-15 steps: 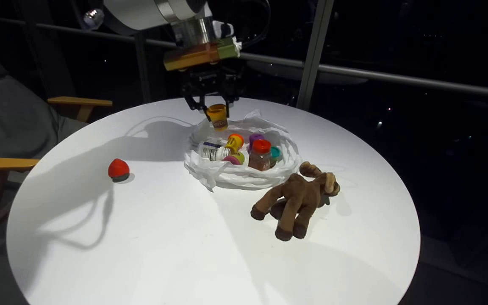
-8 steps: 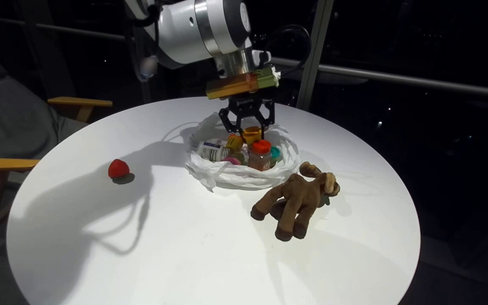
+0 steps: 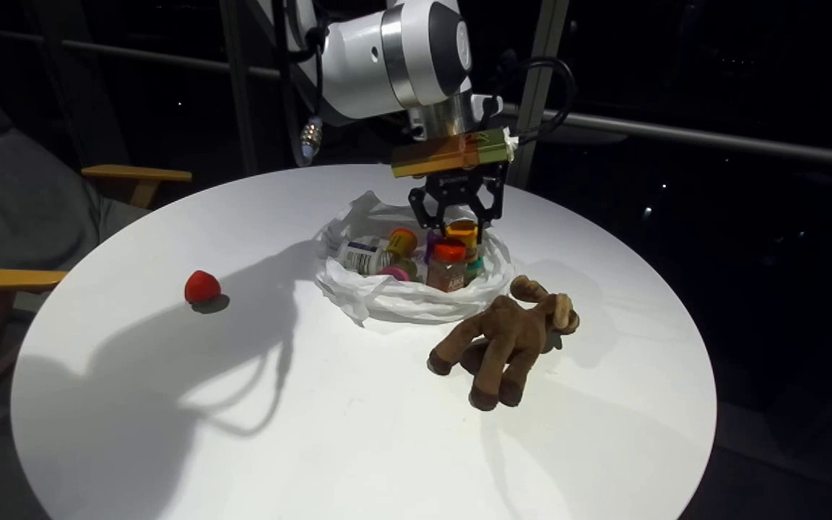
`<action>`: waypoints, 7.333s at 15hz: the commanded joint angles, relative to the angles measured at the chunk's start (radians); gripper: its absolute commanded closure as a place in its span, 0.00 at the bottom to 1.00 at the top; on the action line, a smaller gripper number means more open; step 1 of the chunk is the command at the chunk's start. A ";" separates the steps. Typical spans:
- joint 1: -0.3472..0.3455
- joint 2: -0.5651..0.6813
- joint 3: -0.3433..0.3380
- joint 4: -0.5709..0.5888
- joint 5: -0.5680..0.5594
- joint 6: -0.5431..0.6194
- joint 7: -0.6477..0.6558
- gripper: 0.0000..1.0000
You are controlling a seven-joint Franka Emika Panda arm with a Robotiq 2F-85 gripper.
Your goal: Pick the objects on the table in the plastic bag
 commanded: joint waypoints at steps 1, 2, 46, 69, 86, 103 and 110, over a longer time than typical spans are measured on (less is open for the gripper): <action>0.010 0.029 0.020 0.065 0.025 -0.001 -0.012 0.77; 0.018 0.026 0.020 0.069 0.019 0.002 -0.010 0.77; 0.170 -0.379 0.220 -0.458 0.178 -0.168 0.129 0.00; 0.273 -0.313 0.179 -0.729 0.128 0.297 0.239 0.70; 0.217 -0.343 0.011 -0.473 0.014 0.161 0.250 0.76; 0.116 -0.488 -0.088 -0.497 0.040 0.117 0.343 0.00; -0.012 -0.618 -0.096 -0.687 0.065 0.043 0.333 0.00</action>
